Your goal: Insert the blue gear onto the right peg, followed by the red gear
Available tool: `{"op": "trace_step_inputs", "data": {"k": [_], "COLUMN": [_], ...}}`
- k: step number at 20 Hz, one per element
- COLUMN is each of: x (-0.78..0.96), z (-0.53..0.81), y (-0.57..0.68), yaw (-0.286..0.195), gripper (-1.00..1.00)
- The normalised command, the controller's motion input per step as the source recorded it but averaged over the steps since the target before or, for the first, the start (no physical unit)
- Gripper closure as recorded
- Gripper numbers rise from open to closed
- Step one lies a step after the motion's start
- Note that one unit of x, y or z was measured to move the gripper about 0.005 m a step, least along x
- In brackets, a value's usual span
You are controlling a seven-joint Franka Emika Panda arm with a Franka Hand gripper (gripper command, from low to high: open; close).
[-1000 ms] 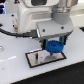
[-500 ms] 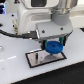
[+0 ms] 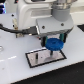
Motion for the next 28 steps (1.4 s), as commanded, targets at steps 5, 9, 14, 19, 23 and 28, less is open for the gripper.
{"op": "trace_step_inputs", "data": {"k": [5,9,14,19,23,28], "x": [0.25,0.28,0.14,0.13,0.15,0.11], "z": [-0.11,-0.13,-0.17,-0.13,-0.12,-0.05], "y": [-0.07,-0.07,-0.08,0.00,0.01,0.01], "yaw": [0.000,0.000,0.000,0.000,0.000,0.000], "gripper": [1.00,1.00,1.00,1.00,1.00,-1.00]}}
